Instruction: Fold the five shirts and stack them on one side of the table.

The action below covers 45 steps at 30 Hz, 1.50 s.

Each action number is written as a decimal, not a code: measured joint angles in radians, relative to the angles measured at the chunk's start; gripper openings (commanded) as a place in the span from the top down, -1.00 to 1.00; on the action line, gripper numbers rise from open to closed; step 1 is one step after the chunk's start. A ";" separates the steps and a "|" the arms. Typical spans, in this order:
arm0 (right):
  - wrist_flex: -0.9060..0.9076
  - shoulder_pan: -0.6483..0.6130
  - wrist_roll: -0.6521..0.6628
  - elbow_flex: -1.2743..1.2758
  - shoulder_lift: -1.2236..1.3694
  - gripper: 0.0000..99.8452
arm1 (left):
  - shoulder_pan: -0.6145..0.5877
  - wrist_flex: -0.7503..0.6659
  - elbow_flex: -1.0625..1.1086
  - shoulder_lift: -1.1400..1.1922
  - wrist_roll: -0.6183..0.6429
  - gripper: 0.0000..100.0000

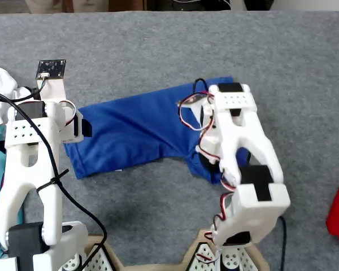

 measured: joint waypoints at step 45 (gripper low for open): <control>-0.287 0.068 -0.086 0.068 0.117 0.99 | 0.000 0.000 0.000 0.000 0.000 0.51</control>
